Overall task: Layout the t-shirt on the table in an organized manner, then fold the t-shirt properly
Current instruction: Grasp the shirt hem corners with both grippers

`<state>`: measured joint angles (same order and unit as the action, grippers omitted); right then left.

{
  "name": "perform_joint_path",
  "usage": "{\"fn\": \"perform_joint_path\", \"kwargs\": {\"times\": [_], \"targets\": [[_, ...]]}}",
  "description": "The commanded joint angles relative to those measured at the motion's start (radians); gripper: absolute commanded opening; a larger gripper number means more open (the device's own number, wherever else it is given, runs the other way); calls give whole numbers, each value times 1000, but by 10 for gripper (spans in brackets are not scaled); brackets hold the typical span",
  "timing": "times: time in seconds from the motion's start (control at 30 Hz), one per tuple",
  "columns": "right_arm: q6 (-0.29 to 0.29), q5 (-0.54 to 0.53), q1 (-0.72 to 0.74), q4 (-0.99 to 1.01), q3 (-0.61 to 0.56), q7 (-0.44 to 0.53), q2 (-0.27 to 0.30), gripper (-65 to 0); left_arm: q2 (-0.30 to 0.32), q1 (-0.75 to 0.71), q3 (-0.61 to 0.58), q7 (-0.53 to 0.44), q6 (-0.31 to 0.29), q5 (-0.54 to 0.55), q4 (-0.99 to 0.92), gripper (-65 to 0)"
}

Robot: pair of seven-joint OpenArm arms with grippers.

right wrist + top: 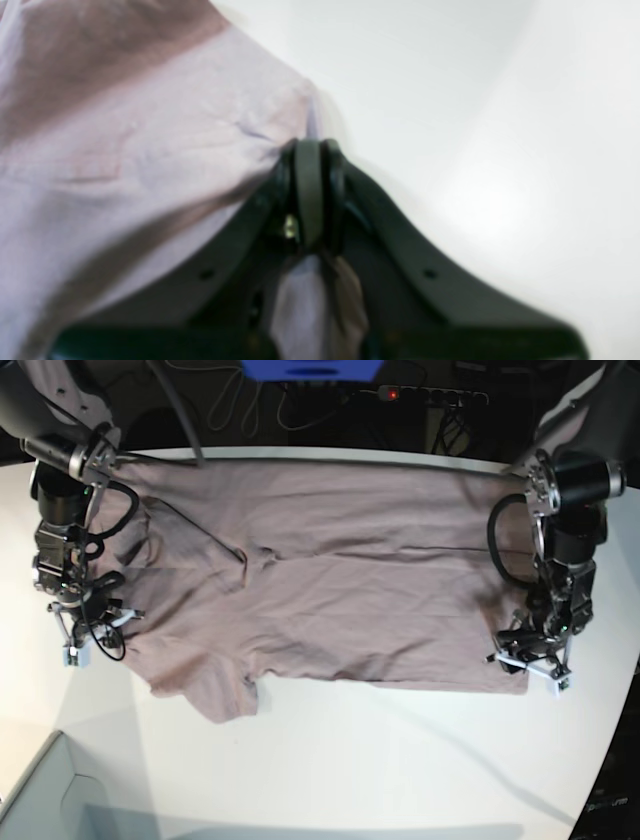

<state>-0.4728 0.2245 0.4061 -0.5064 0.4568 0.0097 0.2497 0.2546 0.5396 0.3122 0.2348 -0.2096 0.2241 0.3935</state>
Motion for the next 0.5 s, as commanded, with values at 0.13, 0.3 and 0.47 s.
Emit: {"fn": "perform_joint_path", "kwargs": {"times": [0.13, 0.3, 0.47], "targets": [[1, 29, 0, 2, -2, -64, 4, -650, 4, 14, 0, 30, 0, 1, 3, -650], [1, 25, 0, -1, 6, -58, 1, -650, 2, 14, 2, 34, 0, 8, 17, -650], [1, 22, -22, -62, 7, 2, -5, -650, 2, 12, 6, 38, 0, 10, 61, -650]]}}
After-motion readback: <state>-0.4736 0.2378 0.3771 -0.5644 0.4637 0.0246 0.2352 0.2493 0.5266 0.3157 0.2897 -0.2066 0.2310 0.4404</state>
